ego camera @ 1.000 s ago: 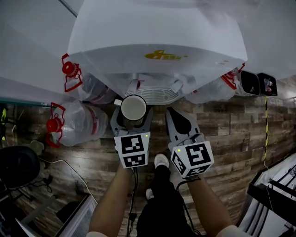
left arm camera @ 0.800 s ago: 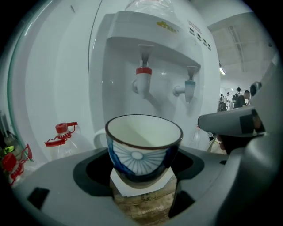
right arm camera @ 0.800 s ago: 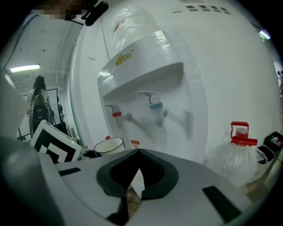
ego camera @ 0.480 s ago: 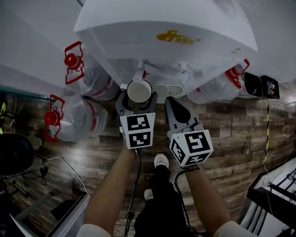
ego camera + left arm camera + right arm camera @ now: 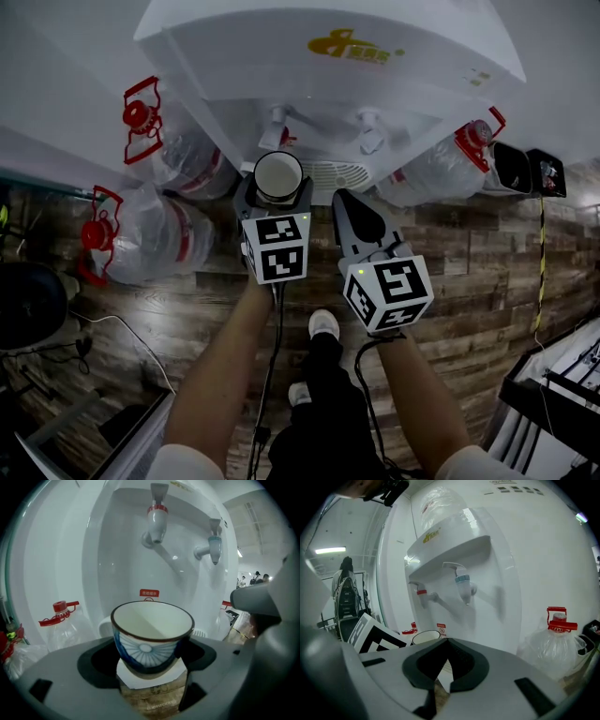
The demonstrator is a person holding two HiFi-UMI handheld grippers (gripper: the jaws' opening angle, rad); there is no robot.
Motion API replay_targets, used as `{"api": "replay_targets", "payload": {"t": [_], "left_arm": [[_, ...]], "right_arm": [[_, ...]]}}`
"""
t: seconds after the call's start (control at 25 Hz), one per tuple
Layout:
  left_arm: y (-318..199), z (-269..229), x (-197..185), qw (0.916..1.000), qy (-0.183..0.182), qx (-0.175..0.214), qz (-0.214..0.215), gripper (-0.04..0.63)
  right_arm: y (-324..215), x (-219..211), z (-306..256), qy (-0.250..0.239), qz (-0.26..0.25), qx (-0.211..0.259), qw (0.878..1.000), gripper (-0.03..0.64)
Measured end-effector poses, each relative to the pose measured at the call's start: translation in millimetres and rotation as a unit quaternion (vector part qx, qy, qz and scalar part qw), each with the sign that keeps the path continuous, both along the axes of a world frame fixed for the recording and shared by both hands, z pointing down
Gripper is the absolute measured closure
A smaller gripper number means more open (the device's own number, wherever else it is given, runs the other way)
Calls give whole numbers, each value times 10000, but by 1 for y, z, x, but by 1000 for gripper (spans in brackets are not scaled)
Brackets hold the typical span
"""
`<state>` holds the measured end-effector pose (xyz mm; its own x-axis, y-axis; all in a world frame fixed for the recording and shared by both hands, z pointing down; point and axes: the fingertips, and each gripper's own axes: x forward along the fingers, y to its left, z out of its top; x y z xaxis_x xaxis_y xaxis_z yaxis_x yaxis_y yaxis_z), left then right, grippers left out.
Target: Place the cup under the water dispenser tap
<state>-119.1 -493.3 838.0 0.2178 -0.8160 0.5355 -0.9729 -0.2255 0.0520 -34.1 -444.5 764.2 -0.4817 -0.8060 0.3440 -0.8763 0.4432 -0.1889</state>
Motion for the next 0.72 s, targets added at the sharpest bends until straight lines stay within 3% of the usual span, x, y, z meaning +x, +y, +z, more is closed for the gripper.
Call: {"api": "replay_targets", "payload": {"t": [0.44,0.72], "left_arm": [[-12,7,-2,9967,177,39,-796,172],[-22,7,-6,9887,253,87,-1478,173]], "right_arm": [[7,9,12,-57,68,-136,9999,596],[8,16,14,-138,112,-178,9997,595]]}}
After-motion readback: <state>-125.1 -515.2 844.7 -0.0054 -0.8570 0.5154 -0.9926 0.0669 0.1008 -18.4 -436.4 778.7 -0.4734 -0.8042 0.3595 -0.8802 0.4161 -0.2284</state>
